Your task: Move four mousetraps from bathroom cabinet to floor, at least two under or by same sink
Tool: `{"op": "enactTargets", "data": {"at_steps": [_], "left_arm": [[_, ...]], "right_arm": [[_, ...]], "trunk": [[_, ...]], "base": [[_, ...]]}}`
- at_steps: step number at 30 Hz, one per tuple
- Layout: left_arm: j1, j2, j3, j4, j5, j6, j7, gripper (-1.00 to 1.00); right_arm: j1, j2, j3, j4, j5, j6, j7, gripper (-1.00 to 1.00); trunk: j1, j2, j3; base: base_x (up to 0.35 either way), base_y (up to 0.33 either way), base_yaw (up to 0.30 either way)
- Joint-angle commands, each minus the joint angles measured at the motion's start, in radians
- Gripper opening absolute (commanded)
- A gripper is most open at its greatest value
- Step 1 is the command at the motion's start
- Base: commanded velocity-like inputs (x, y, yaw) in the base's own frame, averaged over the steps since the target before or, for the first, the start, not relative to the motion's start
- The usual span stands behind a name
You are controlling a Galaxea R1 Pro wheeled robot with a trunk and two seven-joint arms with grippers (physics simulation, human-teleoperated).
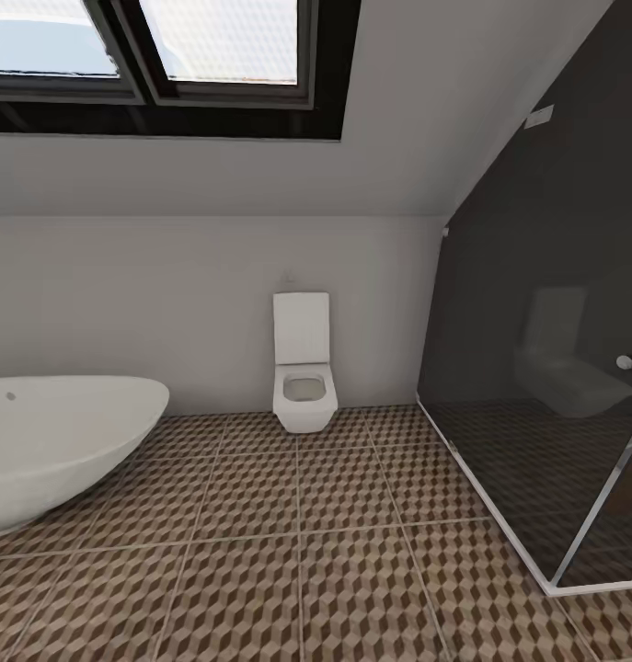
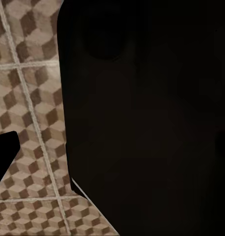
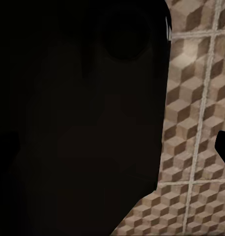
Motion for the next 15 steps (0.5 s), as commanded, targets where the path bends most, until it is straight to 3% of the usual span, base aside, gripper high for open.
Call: {"op": "enactTargets", "data": {"at_steps": [1,9,15], "left_arm": [[0.000,0.000,0.000,0.000,0.000,0.000,0.000,1.00],[0.005,-0.008,0.002,0.002,0.001,0.001,-0.002,1.00],[0.005,-0.001,0.003,0.002,0.002,0.001,-0.002,1.00]], "right_arm": [[0.000,0.000,0.000,0.000,0.000,0.000,0.000,1.00],[0.002,0.008,0.002,-0.009,-0.001,-0.003,-0.002,1.00],[-0.010,0.035,0.003,-0.029,0.002,-0.014,-0.002,1.00]], "trunk": [[0.000,-0.001,-0.001],[0.000,-0.001,-0.001],[0.000,-0.001,-0.001]], "base": [[0.000,0.000,0.000],[0.000,0.000,0.000],[0.000,0.000,0.000]]}}
